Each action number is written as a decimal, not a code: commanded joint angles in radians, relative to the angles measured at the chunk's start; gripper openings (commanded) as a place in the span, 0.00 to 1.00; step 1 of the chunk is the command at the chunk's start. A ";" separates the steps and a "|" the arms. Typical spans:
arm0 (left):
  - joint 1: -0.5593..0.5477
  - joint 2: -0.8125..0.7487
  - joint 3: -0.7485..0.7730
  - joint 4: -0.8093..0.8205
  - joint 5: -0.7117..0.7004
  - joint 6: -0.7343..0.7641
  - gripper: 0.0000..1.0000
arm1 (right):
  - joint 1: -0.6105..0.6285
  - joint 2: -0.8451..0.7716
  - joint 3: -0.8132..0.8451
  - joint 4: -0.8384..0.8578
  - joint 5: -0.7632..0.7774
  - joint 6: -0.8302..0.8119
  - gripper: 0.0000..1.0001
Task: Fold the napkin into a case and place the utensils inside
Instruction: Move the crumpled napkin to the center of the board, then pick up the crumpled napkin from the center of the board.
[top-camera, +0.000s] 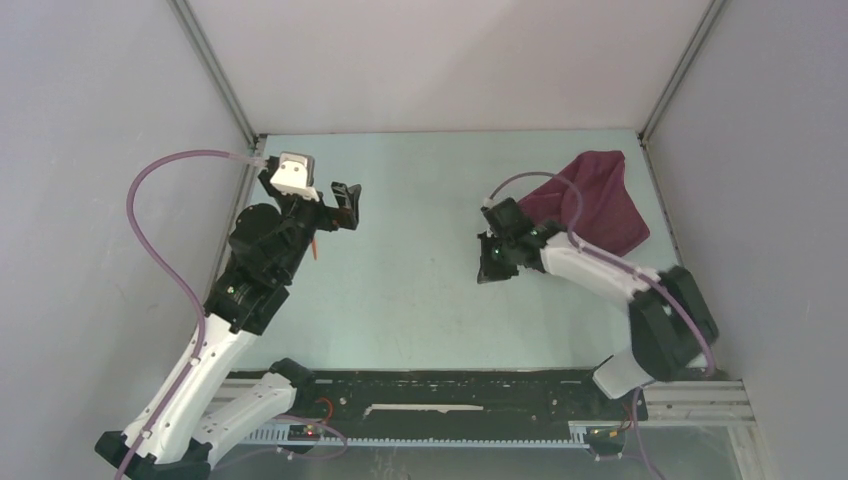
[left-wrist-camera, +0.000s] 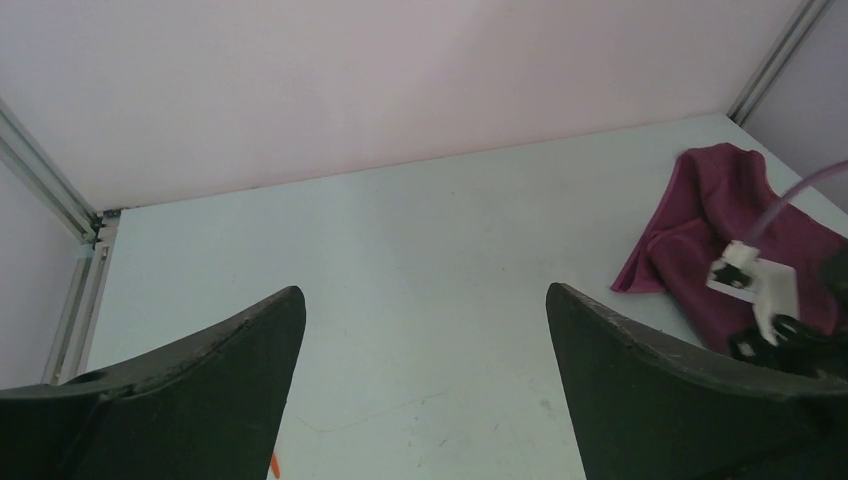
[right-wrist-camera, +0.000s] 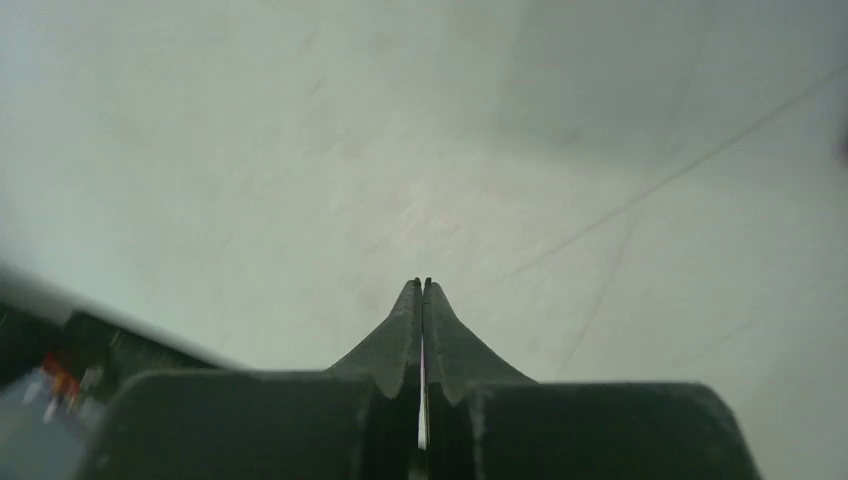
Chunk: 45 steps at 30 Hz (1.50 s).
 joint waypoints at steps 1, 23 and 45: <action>-0.005 0.014 0.004 0.038 0.052 -0.026 1.00 | -0.051 -0.227 -0.107 0.040 -0.156 0.008 0.00; -0.006 0.024 -0.012 0.059 0.099 -0.056 1.00 | -0.435 0.346 0.405 -0.157 0.387 -0.081 0.47; -0.019 0.038 -0.109 -0.114 0.122 -0.527 1.00 | 0.103 -0.081 0.047 0.045 -0.132 -0.023 0.69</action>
